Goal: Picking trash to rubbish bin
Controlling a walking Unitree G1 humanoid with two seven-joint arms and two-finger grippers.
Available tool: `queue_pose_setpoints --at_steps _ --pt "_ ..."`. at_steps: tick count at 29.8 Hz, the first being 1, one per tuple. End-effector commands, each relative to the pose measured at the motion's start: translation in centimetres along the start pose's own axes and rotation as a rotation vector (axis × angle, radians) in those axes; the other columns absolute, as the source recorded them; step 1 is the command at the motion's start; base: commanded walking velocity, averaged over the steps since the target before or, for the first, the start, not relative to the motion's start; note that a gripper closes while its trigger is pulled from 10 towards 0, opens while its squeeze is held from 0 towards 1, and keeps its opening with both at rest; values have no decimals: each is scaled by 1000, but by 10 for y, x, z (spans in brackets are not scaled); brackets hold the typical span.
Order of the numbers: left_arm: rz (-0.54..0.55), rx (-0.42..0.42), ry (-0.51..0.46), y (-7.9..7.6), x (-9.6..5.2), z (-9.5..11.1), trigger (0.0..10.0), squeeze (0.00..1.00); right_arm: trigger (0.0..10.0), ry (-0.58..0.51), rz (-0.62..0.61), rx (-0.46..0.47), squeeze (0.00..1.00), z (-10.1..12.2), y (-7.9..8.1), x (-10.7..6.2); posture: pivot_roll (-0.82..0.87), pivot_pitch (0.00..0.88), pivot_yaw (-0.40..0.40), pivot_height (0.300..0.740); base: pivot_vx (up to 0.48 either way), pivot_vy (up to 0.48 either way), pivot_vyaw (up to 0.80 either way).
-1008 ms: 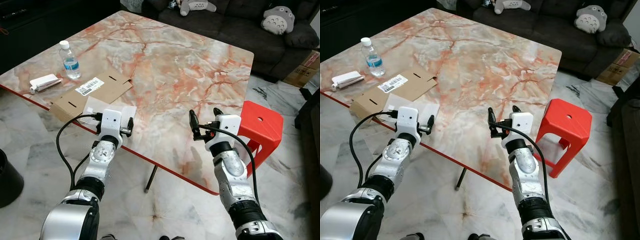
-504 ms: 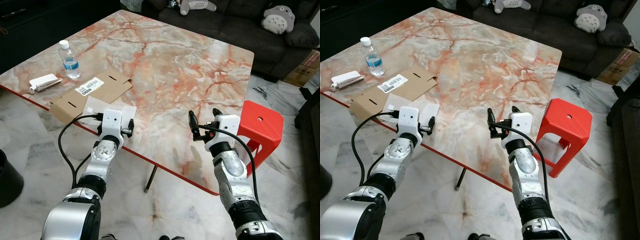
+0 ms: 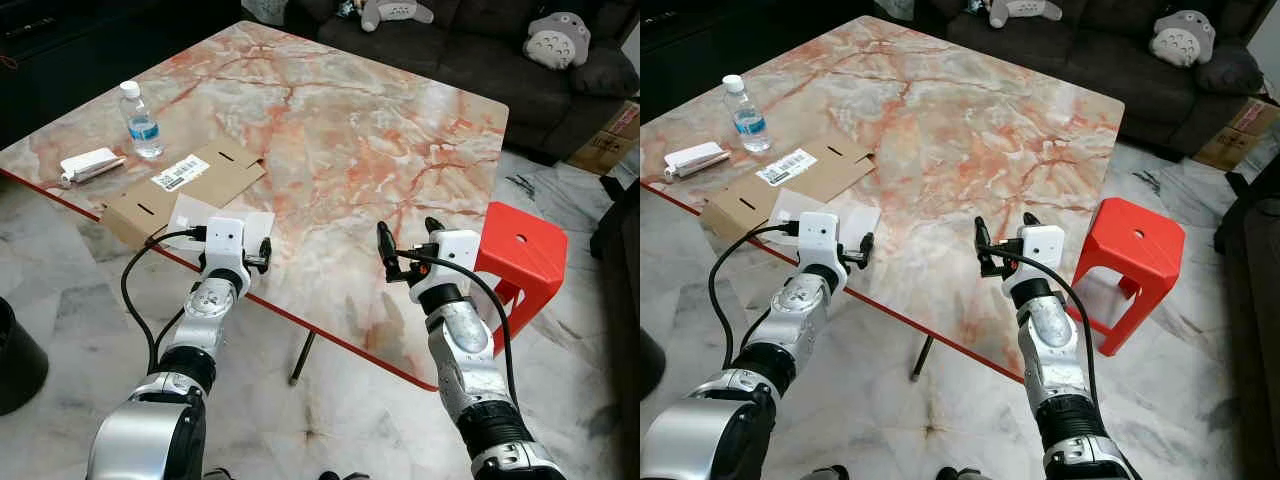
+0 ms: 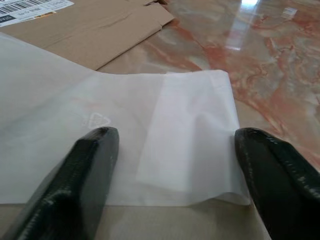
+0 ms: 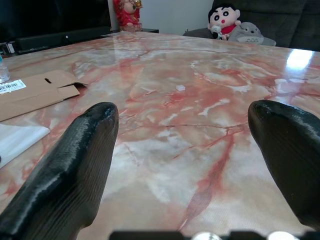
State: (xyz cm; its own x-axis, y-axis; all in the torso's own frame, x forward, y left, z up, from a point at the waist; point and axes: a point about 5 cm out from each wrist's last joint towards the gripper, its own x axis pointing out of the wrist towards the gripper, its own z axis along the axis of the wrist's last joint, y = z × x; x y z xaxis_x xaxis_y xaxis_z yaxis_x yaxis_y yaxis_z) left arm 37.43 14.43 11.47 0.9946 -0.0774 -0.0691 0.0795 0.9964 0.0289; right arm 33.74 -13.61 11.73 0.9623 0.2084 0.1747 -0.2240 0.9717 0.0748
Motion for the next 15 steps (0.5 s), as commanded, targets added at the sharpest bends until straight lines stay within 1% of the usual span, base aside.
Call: queue_pose_setpoints --at_steps 1,15 --pt "-20 -15 60 -6 -2 -11 0 0 10000 -2 -5 -5 0 1 -3 -2 54 141 -167 740 0 0 0" --pt "-41 -22 60 -9 -1 -9 0 0 10000 3 -4 -4 0 0 -2 -2 57 138 -165 740 0 0 0"
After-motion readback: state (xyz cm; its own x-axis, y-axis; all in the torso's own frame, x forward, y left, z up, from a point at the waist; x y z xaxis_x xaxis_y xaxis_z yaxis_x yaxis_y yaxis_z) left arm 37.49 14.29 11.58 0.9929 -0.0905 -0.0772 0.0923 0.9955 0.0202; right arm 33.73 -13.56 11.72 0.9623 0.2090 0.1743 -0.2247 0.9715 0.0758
